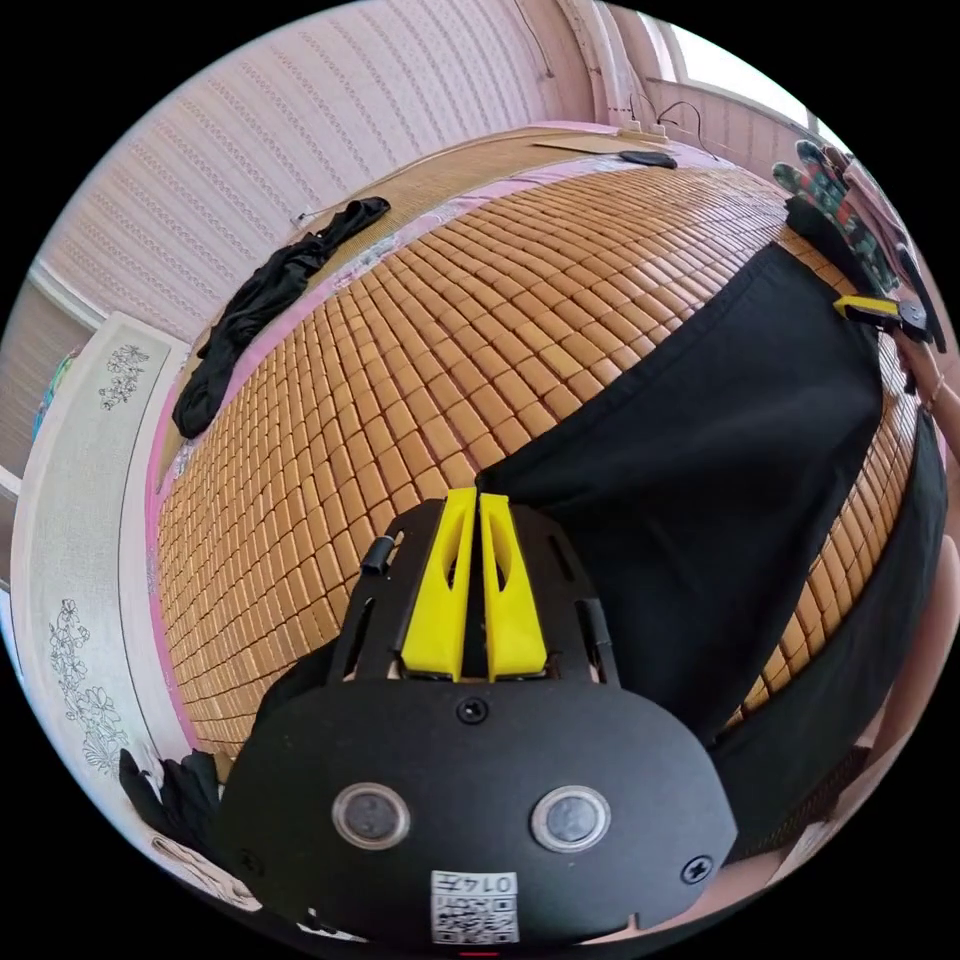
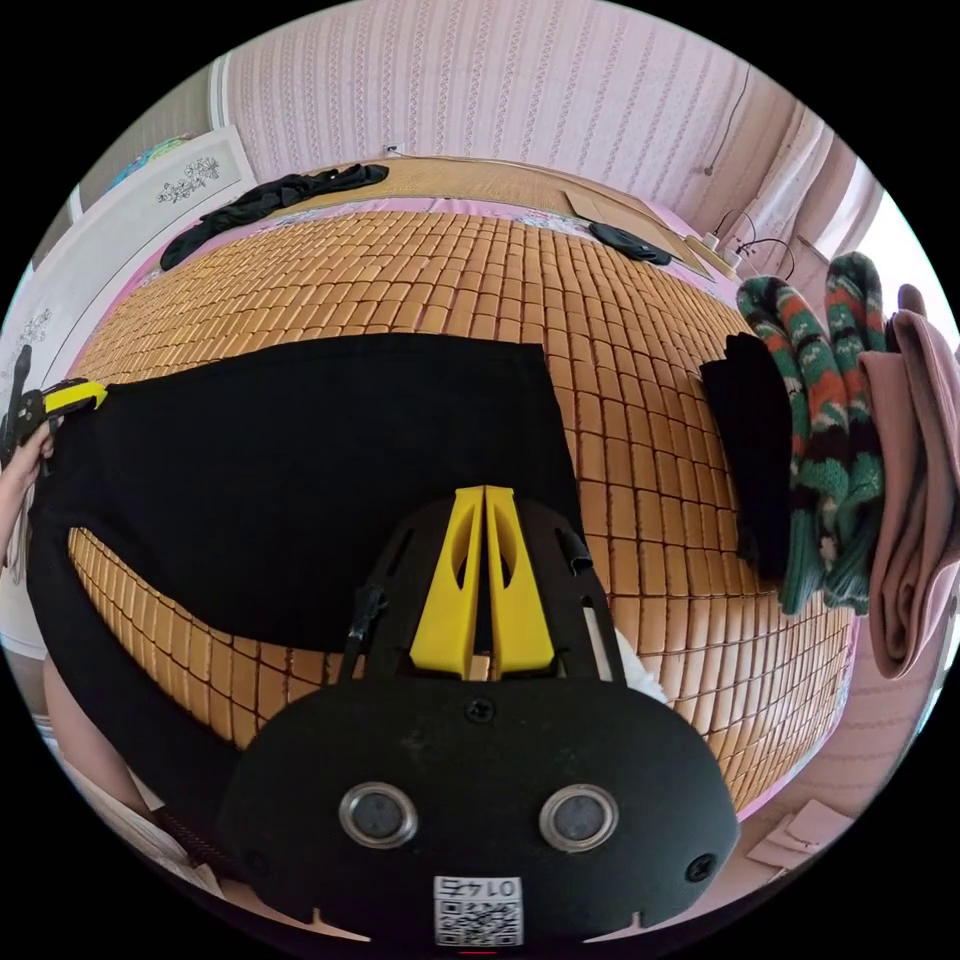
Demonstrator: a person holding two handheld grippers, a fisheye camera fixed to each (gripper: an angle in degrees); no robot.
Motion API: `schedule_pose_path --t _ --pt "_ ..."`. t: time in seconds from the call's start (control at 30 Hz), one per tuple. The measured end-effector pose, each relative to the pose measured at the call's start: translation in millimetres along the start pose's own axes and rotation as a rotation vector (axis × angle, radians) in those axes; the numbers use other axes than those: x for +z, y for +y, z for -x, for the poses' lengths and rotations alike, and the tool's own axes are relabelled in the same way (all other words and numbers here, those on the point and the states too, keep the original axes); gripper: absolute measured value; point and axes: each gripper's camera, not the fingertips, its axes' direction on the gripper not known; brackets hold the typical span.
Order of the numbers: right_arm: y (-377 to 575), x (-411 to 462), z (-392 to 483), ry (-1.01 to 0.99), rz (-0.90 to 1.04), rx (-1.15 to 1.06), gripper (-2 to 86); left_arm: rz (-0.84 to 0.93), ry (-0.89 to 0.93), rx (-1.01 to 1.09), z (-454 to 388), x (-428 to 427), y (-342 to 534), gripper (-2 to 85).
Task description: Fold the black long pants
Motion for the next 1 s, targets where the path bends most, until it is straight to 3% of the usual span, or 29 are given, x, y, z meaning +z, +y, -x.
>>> schedule_pose_path --t 0.2,0.3,0.4,0.53,0.77,0.87,1.0 --pt "21.7 22.4 -41.2 -0.096 -0.026 0.111 -0.3 0.040 0.108 -0.104 33.4 20.0 -6.4 0.3" --pt "38.7 24.6 -72.2 -0.111 0.006 0.190 0.0 -0.064 0.199 -0.176 61.1 -6.7 10.6 2.7" --pt "82.6 -5.1 -104.9 -0.158 -0.104 0.240 0.9 -0.188 0.244 -0.207 86.3 -56.8 54.4 5.1" --pt "191.2 -45.2 -155.3 -0.295 -0.137 0.354 8.1 -0.226 0.292 -0.352 123.0 -111.3 178.6 6.3" --pt "398.6 -49.4 -200.3 -0.338 0.002 0.806 11.3 -0.037 0.272 -0.828 153.6 -141.6 427.7 8.4" --pt "428.8 -30.5 -205.5 -0.376 0.043 0.873 11.5 -0.007 0.252 -0.967 158.5 -138.6 483.7 8.3" --pt "430.2 -10.6 -216.4 -0.433 0.043 0.890 9.7 -0.048 0.418 -1.158 178.4 -120.4 522.7 11.0"
